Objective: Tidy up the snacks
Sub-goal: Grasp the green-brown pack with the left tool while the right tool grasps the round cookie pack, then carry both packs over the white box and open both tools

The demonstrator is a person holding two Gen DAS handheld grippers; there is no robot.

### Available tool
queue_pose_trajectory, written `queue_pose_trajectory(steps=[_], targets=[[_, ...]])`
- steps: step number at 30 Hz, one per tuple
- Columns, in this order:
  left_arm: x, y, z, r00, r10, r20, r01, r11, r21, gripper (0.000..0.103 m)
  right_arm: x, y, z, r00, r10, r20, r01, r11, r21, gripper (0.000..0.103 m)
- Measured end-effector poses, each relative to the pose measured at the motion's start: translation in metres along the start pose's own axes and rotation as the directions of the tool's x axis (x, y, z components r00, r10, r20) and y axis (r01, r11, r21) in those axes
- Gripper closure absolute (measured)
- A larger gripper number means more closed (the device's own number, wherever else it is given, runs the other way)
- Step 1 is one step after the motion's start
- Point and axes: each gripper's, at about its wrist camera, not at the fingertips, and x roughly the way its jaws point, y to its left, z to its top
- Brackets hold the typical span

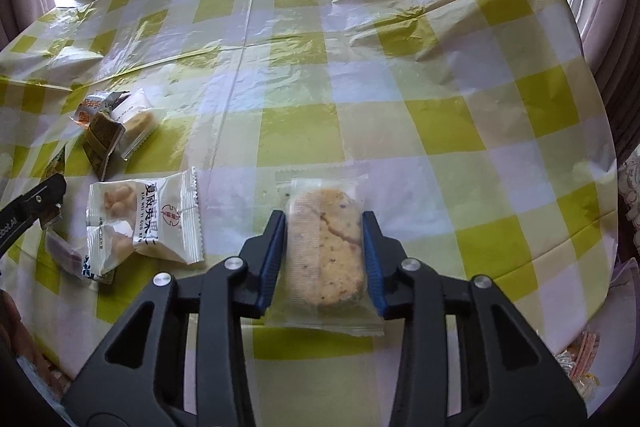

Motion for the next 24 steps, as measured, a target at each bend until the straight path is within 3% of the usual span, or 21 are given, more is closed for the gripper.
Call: queue_pose_trajectory(steps=[3, 8, 24], targets=[[-0.023, -0.007, -0.003, 0.997, -0.039, 0.065, 0.037, 0.999, 0.029, 0.066, -0.004, -0.005, -0.003, 0.999, 0.034, -0.001, -0.034, 0.999, 0.019, 0.062], [-0.046, -0.020, -0.013, 0.993, -0.084, 0.088, 0.078, 0.995, 0.068, 0.066, -0.021, -0.012, -0.011, 0.999, 0.043, 0.026, -0.044, 0.998, 0.042, 0.063], [-0.095, -0.096, -0.054, 0.970, -0.241, 0.014, 0.236, 0.958, 0.164, 0.066, -0.088, -0.054, -0.045, 0.996, 0.042, 0.079, -0.050, 0.994, 0.094, 0.063]])
